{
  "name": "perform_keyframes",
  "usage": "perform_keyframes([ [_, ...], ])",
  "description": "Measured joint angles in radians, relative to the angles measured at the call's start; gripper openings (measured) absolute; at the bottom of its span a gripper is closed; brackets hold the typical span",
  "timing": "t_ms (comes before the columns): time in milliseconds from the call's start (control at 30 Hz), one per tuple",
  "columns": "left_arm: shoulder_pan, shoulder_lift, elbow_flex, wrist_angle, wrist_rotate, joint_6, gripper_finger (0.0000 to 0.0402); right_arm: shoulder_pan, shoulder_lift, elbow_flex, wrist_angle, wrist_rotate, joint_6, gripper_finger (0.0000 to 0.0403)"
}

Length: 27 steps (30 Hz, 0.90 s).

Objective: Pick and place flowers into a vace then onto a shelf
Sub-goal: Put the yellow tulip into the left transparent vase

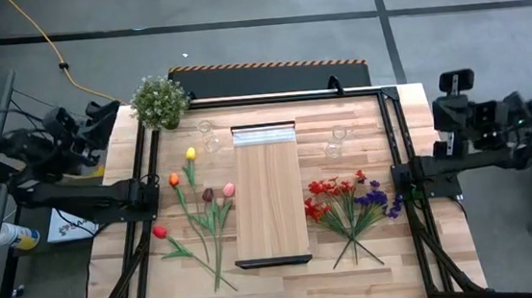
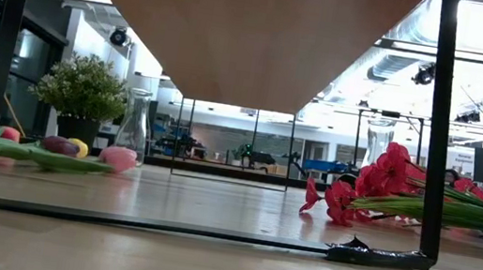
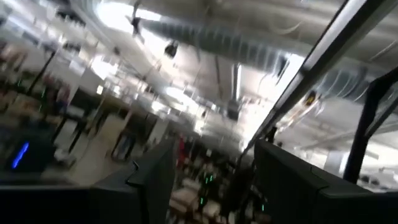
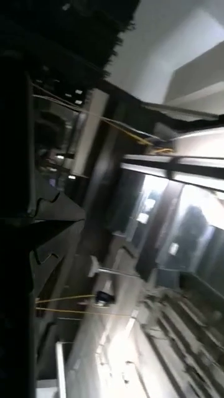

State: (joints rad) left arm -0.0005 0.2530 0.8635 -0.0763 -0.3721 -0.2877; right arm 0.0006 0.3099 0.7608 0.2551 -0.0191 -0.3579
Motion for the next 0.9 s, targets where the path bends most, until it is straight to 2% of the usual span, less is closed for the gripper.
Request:
perform_keyframes([
  [200,0.0,0.15,0.209,-0.285,-0.039,-0.21,0.0248,0.0,0.129,0.192,-0.18,0.116,0.046,0.0],
  [400,0.0,0.282,0.375,-0.633,-0.1,-0.44,0.0248,0.0,0.235,0.35,-0.36,0.354,0.126,0.0],
  [533,0.0,0.36,0.43,-0.853,-0.12,-0.569,0.0248,0.0,0.295,0.426,-0.476,0.477,0.153,0.0],
  [667,0.0,0.435,0.43,-1.03,-0.115,-0.701,0.0248,0.0,0.342,0.467,-0.545,0.509,0.159,0.0],
  [900,0.0,0.592,0.43,-1.302,-0.093,-0.859,0.0248,0.0,0.386,0.488,-0.56,0.51,0.16,0.0],
])
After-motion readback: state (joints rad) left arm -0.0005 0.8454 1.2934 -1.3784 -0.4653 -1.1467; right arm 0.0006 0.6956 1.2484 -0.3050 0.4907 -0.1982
